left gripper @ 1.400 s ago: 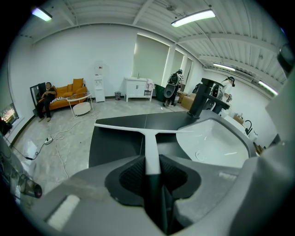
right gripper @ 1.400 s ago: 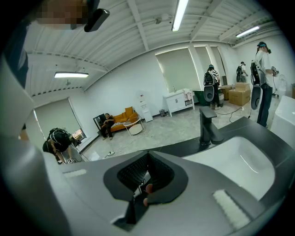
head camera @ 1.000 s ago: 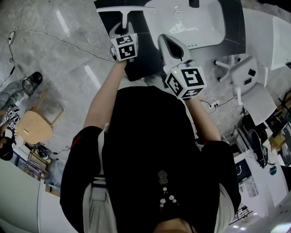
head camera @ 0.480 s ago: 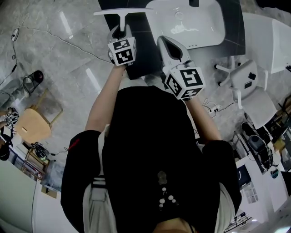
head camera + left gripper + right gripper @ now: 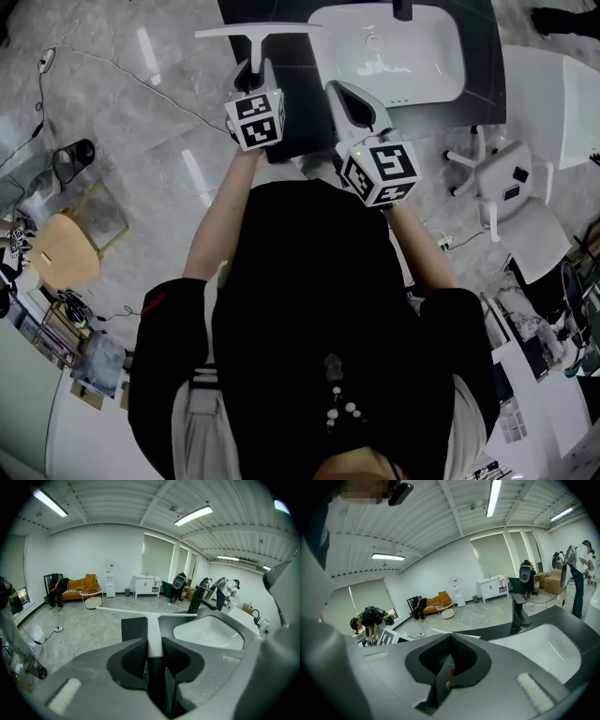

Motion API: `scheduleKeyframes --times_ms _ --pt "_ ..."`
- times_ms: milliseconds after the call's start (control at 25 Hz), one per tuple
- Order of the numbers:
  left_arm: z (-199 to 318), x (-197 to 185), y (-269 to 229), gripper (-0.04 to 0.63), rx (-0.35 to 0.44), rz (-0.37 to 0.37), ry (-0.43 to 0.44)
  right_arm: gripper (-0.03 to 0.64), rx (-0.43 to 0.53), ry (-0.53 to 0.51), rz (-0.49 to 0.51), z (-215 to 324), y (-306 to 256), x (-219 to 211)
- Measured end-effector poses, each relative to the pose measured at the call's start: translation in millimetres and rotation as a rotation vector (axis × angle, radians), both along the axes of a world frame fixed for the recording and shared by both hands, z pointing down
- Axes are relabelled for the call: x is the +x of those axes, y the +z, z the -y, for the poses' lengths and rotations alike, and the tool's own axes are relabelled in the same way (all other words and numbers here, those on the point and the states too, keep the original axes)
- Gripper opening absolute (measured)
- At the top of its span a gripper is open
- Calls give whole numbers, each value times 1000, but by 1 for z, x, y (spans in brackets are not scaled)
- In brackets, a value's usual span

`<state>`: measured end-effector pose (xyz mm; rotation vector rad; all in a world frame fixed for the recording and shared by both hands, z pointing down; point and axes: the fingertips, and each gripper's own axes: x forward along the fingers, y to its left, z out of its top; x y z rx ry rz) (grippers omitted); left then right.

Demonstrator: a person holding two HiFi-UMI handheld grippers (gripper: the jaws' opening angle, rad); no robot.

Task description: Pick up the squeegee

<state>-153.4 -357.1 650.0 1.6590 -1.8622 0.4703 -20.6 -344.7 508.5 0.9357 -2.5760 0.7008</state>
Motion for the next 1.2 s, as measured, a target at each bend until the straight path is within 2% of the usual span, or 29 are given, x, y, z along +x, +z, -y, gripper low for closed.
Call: scheduleKeyframes --times_ms 800,1200 --pt "-34 -21 -95 100 160 94 -136 2 112 -151 91 -14 -37 -12" --pt "-40 -20 -136 100 239 122 -157 2 182 -153 124 -6 -69 -5"
